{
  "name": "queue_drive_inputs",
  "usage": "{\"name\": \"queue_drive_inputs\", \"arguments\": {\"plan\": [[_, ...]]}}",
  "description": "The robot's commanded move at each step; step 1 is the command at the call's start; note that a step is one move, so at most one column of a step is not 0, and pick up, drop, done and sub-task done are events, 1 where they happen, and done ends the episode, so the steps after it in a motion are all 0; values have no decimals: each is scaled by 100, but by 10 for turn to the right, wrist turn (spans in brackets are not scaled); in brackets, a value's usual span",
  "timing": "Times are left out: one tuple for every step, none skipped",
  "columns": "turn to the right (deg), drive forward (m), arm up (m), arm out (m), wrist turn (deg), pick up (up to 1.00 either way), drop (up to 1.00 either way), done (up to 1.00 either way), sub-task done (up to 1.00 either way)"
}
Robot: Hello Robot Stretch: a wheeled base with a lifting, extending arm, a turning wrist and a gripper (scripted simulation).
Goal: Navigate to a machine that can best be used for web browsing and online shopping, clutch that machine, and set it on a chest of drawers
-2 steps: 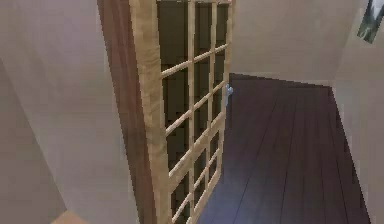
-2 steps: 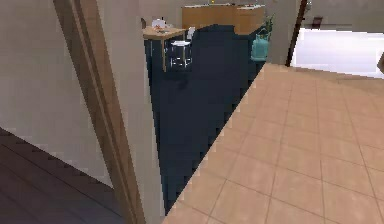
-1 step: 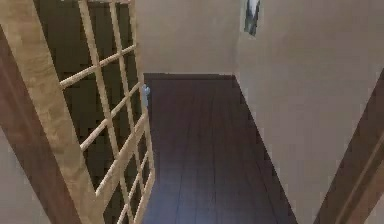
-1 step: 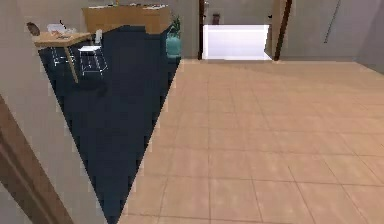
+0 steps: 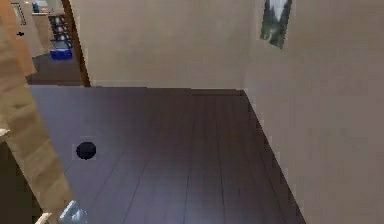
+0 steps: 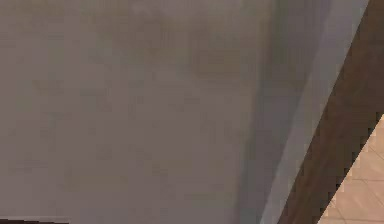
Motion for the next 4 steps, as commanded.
{"name": "queue_drive_inputs", "arguments": {"plan": [[0, 55, 0, 0, 0, 0, 0, 0, 0], [-330, 0, 0, 0, 0, 0, 0, 0, 0], [0, 25, 0, 0, 0, 0, 0, 0, 0], [-450, 0, 0, 0, 0, 0, 0, 0, 0]]}}
